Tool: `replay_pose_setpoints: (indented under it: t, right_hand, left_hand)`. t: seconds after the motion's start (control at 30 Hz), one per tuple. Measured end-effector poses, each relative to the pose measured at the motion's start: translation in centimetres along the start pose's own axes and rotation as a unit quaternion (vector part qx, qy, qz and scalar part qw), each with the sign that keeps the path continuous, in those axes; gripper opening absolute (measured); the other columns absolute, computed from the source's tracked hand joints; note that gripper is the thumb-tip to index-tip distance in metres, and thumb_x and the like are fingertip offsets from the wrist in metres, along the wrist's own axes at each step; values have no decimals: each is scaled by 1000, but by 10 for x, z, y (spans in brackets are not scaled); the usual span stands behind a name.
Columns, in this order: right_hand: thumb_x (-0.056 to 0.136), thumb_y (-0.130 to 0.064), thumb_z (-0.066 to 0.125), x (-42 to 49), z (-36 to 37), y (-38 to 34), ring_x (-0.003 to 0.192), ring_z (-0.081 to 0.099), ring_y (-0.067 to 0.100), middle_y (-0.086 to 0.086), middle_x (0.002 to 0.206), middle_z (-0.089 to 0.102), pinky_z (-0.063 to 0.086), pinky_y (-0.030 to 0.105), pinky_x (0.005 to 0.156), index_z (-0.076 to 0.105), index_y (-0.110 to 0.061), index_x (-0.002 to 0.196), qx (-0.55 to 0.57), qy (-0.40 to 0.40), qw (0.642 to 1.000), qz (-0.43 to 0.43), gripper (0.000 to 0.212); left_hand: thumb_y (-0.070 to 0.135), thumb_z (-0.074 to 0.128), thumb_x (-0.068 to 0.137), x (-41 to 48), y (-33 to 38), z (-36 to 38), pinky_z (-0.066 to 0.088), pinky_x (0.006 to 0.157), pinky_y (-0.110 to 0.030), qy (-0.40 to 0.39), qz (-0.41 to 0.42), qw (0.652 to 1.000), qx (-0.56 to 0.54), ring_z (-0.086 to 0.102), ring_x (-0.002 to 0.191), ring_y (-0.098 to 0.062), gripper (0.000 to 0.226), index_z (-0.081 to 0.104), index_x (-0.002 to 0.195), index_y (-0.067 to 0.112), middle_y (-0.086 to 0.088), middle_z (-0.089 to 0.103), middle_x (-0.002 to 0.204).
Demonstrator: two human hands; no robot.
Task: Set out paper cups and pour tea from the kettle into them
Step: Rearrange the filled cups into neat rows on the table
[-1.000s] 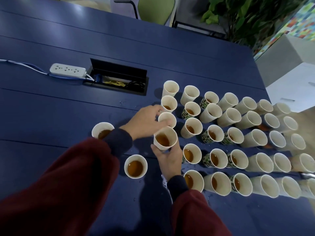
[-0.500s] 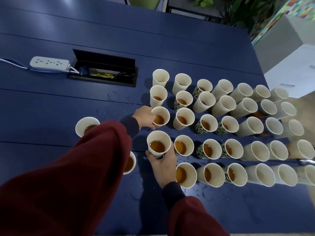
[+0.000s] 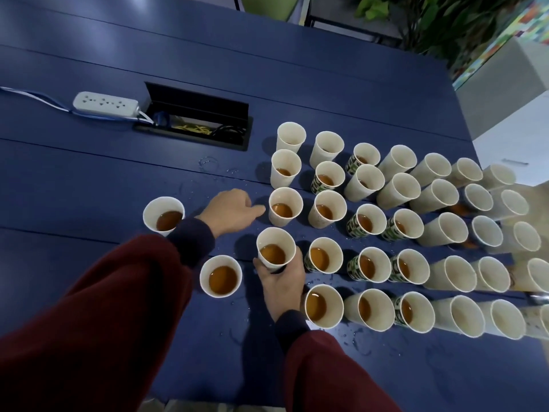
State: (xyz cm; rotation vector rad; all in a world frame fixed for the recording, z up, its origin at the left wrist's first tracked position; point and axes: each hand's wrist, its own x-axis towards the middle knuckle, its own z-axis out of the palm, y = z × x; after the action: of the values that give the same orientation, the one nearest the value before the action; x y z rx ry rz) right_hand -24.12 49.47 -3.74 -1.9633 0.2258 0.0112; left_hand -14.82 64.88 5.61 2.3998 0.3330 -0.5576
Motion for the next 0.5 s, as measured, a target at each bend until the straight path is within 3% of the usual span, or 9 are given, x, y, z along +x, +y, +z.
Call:
replay_pose_setpoints:
  t: [0.1,0.2,0.37,0.5]
  right_hand:
    - [71,-35,83,3,12,5,101,62,16,-4,106,64,52,36,90,57,-25,109,-18,5,1000,9,47]
    - [72,-29,84,5,17,9,104,61,18,-2,108,64,52,39,92,58,-22,111,-26,3,1000,17,48]
    - [78,-16,82,8,19,9,99,63,17,-1,108,67,51,31,85,55,-17,116,-11,18,1000,22,47]
    - [77,-14,81,10,22,8,105,61,25,5,111,64,48,33,87,53,-15,119,-30,32,999,26,51]
  left_hand:
    - [48,62,92,-29,-20,-4,48,98,-38,-30,-3,999,39,62,107,-24,41,64,118,16,-3,68,114]
    - [46,63,92,-48,-36,-5,47,101,-37,-75,12,992,98,61,113,-23,45,60,128,18,-3,67,123]
    - [59,62,86,-67,-48,9,50,93,-40,-78,15,981,176,59,110,-26,56,58,125,19,-5,65,120]
    - [59,75,74,-82,-47,17,47,86,-38,-74,-1,977,202,54,101,-26,62,53,115,17,-2,52,106]
